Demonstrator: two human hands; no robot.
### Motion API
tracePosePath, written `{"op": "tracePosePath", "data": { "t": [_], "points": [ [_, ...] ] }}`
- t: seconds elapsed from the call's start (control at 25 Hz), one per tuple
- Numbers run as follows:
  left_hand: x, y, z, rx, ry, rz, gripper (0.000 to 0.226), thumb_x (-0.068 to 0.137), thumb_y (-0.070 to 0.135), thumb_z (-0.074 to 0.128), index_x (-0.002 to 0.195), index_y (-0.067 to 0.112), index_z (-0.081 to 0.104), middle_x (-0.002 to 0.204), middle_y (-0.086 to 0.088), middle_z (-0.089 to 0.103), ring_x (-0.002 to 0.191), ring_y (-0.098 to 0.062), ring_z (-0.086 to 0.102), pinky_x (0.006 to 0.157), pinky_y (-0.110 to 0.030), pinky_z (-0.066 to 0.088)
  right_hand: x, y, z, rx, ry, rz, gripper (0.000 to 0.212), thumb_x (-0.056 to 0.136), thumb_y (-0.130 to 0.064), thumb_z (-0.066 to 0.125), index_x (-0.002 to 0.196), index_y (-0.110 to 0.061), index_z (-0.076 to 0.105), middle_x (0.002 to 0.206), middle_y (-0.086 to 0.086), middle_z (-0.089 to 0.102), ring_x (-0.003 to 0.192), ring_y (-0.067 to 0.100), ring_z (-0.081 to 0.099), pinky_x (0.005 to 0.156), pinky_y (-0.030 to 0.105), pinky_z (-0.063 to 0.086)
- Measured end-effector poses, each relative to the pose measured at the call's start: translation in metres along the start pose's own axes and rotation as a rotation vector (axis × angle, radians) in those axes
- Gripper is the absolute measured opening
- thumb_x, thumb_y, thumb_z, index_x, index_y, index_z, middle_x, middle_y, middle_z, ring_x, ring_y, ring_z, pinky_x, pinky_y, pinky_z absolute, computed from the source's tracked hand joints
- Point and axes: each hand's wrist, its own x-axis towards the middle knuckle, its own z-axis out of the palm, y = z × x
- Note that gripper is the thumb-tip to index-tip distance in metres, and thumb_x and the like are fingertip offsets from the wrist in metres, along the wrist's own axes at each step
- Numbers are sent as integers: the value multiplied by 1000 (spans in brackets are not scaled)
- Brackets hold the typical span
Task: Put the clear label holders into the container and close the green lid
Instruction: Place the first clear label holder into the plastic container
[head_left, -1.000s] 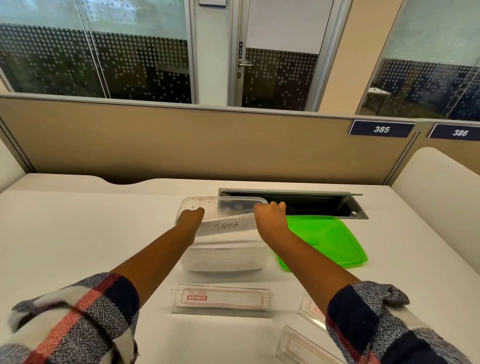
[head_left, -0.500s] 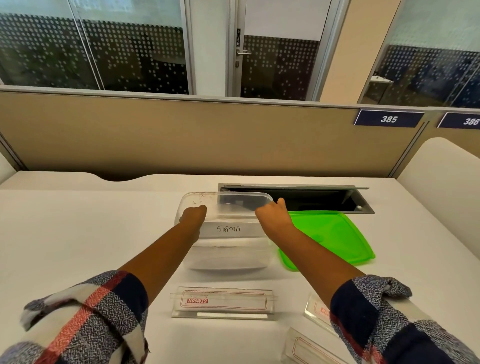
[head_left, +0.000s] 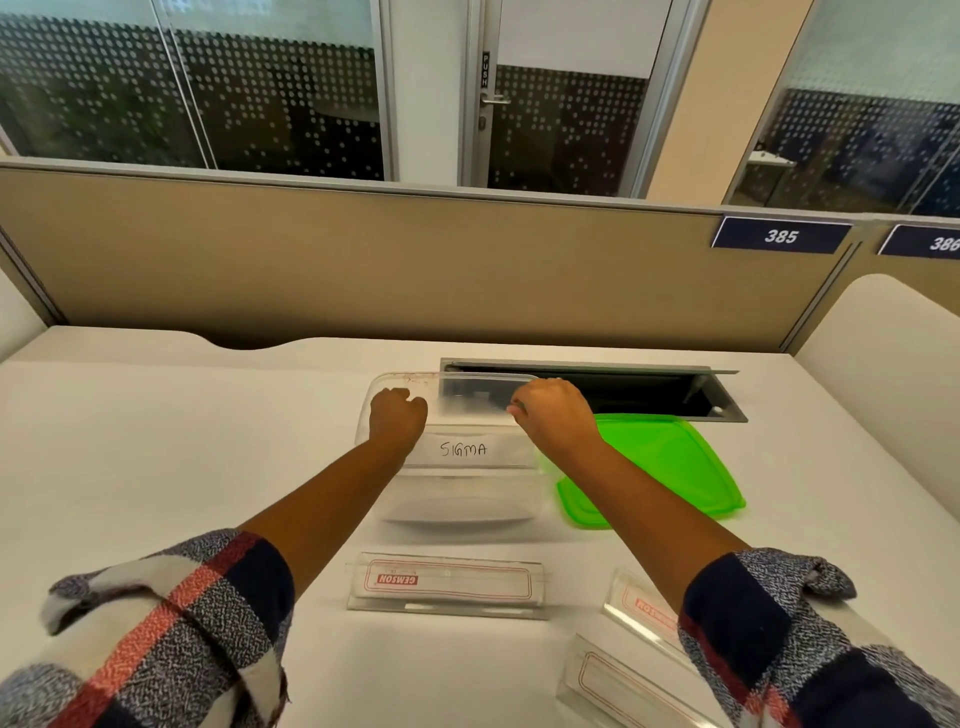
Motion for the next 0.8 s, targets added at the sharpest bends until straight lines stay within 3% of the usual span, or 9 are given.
{"op": "tracePosePath", "data": {
  "t": [0.24,0.44,0.8],
  "points": [
    [-36,-1,-14,74,19,242,45,94,7,41,138,4,38,148,-12,37,135,-29,37,111,-35,29,-32,-3,-21,45,60,20,26,93,-20,45,91,-6,68,98,18,70,94,37,60,98,40,36],
    [-77,-17,-23,91,12,377,50,94,6,41,142,12,30,151,-7,33,136,-25,35,111,-33,29,-73,-13,-34,138,91,7,27,94,-22,46,106,-10,67,110,14,69,104,33,59,107,41,30],
    [-167,-102,-21,92,-28,493,44,94,4,40,137,16,40,145,-5,43,136,-21,37,112,-33,28,-184,-24,-27,279,79,107,34,90,-27,55,122,-15,58,113,7,69,107,30,59,103,41,35]
  ]
}}
